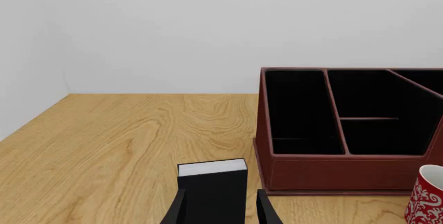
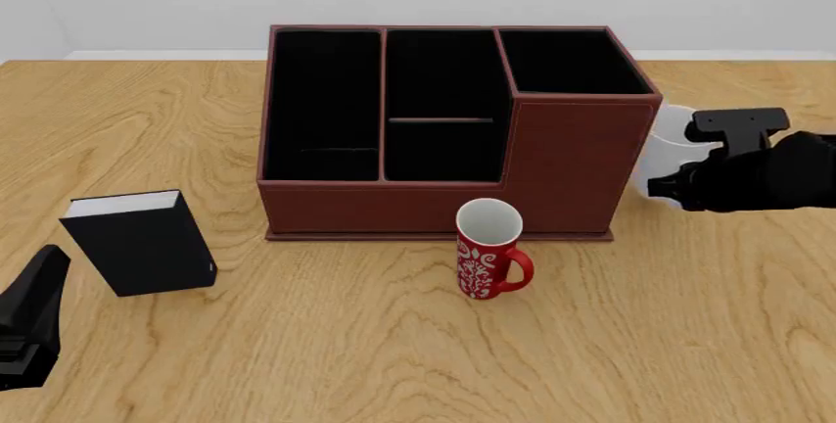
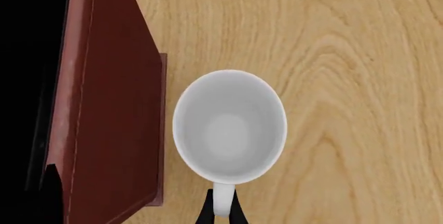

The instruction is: Pick up the white mug and place it to the right of the caddy.

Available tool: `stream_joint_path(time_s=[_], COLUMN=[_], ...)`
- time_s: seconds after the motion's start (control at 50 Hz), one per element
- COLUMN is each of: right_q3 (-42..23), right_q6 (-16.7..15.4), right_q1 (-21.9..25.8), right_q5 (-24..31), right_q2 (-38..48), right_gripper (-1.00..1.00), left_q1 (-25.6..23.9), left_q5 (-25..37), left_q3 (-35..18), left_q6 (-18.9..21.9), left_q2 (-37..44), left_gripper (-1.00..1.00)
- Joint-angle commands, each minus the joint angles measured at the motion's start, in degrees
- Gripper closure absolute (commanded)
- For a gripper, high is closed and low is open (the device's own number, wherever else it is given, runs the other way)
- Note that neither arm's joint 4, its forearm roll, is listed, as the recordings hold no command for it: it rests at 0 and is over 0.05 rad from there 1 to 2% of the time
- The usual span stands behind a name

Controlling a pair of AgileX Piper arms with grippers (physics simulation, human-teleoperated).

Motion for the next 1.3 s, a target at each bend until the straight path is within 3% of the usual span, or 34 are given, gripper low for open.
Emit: stream_joint_path(time_s=[0.02,0.78,1.3], right_q3=[0.72,2.82,2.76], right_q6=[1.05,2.0,2.89], right_q1=[0.1,-0.21,0.22], right_q5=[-1.43,-6.18,-6.18], right_q2=[0.71,5.78,5.77], right_gripper=[1.0,1.0,1.0], left_q1=[0.0,0.0,0.0], left_q5=[0.0,0.0,0.0], left_q3=[0.0,0.0,0.0], left_q6=[0.0,0.0,0.0], left_q2=[0.0,0.0,0.0], left_gripper=[-1.0,-1.0,-1.0])
